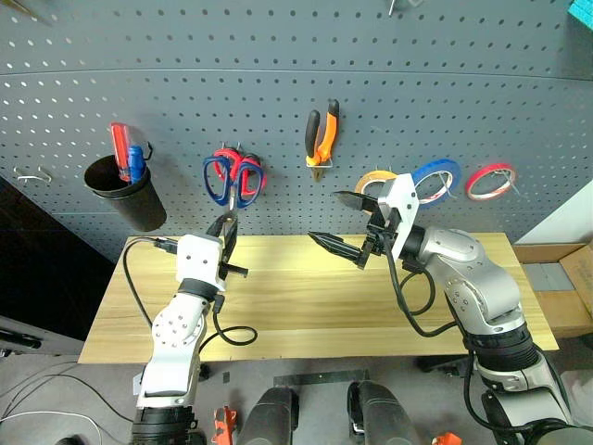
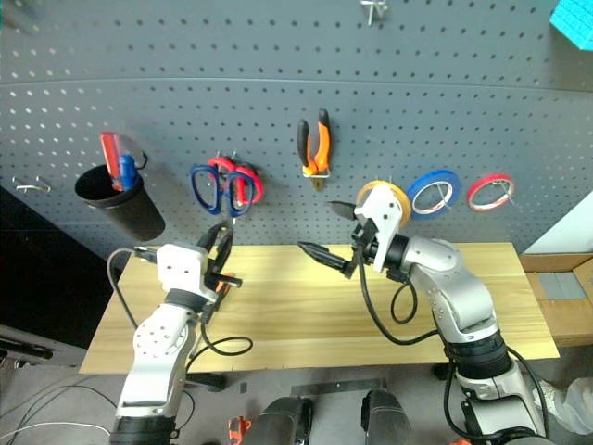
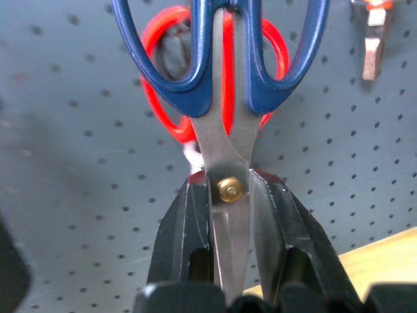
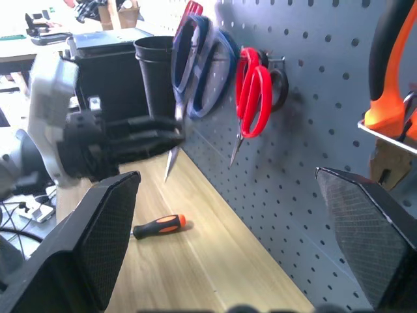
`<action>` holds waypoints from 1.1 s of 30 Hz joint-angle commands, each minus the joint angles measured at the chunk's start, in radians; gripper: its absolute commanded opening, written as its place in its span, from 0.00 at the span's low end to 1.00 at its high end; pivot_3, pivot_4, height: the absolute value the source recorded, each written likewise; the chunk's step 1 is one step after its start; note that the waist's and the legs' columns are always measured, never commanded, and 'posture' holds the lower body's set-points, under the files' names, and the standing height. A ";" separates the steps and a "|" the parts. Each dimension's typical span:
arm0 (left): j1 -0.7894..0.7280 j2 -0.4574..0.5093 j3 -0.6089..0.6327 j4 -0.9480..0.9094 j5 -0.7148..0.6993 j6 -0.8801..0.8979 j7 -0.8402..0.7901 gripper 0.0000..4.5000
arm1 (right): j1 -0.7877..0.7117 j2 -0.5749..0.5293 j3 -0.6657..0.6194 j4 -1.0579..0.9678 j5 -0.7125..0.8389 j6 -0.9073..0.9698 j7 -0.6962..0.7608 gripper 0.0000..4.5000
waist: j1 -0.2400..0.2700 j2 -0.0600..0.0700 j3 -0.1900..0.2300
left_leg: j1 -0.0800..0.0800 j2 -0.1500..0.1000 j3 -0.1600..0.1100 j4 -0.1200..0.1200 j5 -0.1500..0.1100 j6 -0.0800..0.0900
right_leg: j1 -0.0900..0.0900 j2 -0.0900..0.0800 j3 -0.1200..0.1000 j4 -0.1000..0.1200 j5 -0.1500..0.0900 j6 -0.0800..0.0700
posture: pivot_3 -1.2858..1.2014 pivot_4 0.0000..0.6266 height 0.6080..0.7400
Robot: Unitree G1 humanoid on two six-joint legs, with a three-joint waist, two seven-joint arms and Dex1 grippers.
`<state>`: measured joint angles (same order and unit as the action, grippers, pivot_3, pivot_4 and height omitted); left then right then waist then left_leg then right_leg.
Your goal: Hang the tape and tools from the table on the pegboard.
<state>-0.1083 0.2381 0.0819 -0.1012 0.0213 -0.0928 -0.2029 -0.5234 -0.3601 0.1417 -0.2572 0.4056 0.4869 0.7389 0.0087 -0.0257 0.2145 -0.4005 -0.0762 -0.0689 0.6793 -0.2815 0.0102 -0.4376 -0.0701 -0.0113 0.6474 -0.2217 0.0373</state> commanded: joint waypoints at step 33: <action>0.072 0.131 0.226 -0.037 -0.215 0.589 -0.014 0.91 | 0.141 -0.033 0.054 -0.213 0.035 0.113 -0.001 1.00 | -0.035 0.000 -0.007 | 0.004 0.001 0.000 0.000 -0.003 0.005 | 0.003 0.000 0.002 0.002 0.000 0.000 | 0.52 0.43 1.00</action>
<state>-0.0244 0.3454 0.2740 -0.0933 -0.1671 0.4352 -0.2098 -0.3850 -0.3887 0.1874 -0.4110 0.4178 0.5891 0.7290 -0.0262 -0.0252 0.2076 -0.3958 -0.0757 -0.0696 0.6798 -0.2842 0.0154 -0.4338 -0.0702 -0.0097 0.6498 -0.2212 0.0372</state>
